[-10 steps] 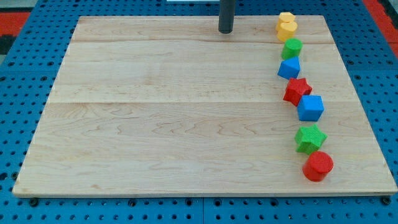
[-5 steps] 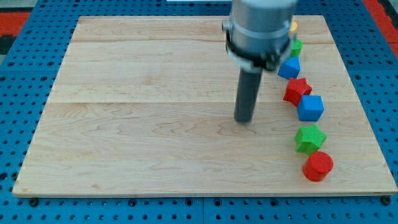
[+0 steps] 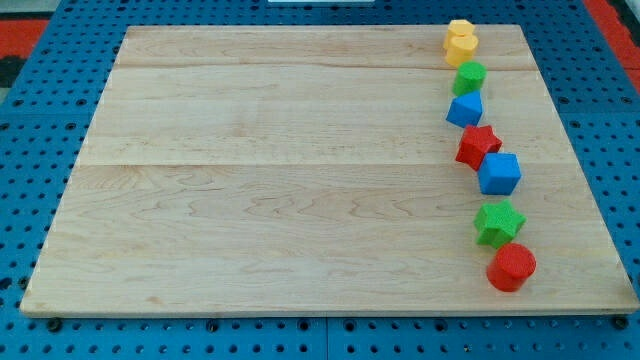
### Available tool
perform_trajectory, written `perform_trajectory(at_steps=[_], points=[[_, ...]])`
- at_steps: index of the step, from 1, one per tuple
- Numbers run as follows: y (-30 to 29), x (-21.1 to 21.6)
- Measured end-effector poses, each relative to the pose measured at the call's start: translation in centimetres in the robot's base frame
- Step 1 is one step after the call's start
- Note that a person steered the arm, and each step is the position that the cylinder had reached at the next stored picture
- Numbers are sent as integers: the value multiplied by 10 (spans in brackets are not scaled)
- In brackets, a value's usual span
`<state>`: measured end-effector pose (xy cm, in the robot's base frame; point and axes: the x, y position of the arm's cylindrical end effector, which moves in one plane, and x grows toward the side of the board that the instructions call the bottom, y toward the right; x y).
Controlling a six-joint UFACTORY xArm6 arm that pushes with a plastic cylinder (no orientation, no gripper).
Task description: Slide the green star towards the center left
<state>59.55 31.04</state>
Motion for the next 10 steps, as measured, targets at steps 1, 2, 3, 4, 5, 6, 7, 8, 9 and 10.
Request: perform_trajectory(at_steps=[1,2,3,4,5,6,7,8,9,10], points=[[-63,-43],[-132,-73],[-196,-60],[-188,-35],[-290,-109],[-384,-188],[-406,-206],[-381,-173],[-447,-168],[-495,-226]])
